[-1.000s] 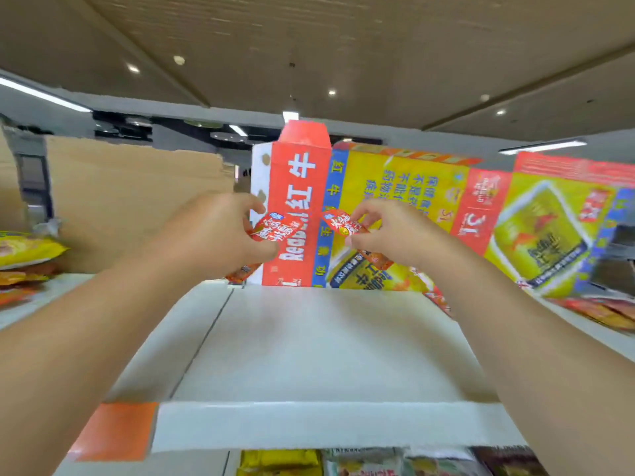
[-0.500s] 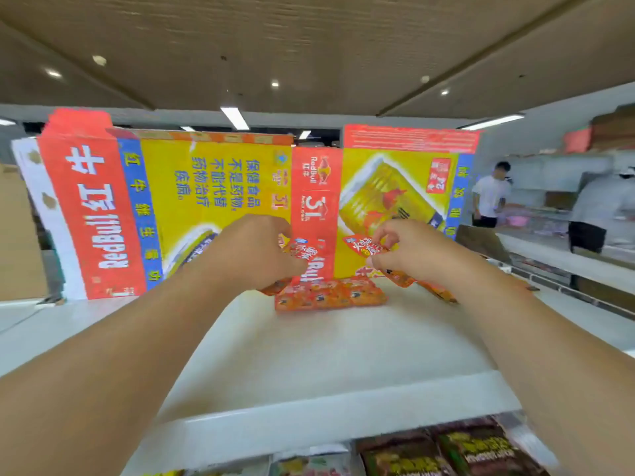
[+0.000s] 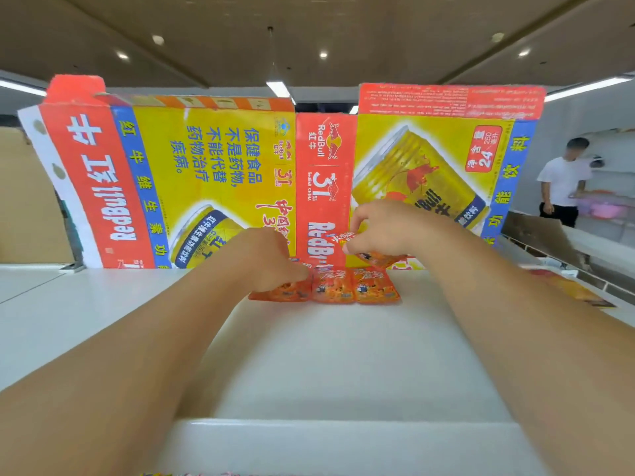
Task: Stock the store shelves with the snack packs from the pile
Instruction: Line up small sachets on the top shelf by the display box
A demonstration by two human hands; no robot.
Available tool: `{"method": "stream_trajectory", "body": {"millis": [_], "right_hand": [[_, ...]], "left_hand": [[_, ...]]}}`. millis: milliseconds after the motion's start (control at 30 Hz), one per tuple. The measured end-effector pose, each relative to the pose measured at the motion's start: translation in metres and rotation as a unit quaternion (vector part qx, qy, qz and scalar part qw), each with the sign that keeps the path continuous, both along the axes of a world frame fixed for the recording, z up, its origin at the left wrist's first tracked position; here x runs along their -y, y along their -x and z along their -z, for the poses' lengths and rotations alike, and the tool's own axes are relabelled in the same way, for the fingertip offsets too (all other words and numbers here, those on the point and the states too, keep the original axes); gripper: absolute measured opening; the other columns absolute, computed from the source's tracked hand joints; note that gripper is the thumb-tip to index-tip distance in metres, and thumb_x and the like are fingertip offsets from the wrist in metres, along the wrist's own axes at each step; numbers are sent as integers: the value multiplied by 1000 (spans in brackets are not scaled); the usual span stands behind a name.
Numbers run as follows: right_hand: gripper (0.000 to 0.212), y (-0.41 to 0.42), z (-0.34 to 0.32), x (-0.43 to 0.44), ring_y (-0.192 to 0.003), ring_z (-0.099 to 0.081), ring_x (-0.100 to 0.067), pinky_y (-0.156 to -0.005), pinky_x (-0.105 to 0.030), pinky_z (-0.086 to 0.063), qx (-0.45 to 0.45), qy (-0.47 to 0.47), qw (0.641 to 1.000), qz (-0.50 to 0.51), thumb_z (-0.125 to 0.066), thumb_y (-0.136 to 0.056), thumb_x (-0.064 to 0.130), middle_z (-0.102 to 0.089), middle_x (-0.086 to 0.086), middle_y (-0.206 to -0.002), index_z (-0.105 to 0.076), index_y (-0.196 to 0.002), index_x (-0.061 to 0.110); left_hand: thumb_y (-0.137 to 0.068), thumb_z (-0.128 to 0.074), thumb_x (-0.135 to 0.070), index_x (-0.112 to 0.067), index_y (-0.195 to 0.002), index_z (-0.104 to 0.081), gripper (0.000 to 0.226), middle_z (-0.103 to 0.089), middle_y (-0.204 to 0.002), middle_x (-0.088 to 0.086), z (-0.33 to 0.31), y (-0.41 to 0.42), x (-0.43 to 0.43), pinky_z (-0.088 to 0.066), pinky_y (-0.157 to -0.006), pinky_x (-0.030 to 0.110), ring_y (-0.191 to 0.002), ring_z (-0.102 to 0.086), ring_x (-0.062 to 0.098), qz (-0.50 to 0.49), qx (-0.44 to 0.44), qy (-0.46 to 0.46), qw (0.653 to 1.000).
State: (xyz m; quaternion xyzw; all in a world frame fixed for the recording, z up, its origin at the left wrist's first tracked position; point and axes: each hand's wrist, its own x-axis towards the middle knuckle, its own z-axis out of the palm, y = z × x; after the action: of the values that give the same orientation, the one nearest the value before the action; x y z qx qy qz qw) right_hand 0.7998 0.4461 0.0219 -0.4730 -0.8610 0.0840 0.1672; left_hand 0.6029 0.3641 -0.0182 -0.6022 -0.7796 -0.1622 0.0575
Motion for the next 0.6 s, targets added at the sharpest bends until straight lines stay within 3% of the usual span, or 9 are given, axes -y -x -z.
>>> {"method": "stream_trajectory", "body": {"millis": [133,300,600], "right_hand": [[32,6,21,-6,-65,-54,-11,-56,-27,-37,-23,31,999,-10,-78,-81,45,-58,6,-81,-64,-102,25],[32,1,27,-10,-65,-54,-13,-55,-27,-35,-36,43,998,-7,-79,-80,47,-58,6,-77,-64,-99,26],[41,8,29,-6,-73,-54,-10,-62,-28,-40,-38,41,998,-9,-76,-80,52,-57,9,-91,-61,-106,25]], "left_hand": [[-81,-61,-64,-16,-109,-72,56,-69,-109,6,2,8,-4,-54,-79,34,-95,-64,21,-29,1,27,999],[-75,-57,-71,-19,-80,-66,53,-64,-82,1,9,6,-13,-40,-54,28,-72,-57,14,-41,-10,33,999],[-72,-60,-73,-21,-68,-54,53,-56,-73,0,21,3,-22,-34,-52,28,-67,-54,15,-50,-13,18,999]]}}
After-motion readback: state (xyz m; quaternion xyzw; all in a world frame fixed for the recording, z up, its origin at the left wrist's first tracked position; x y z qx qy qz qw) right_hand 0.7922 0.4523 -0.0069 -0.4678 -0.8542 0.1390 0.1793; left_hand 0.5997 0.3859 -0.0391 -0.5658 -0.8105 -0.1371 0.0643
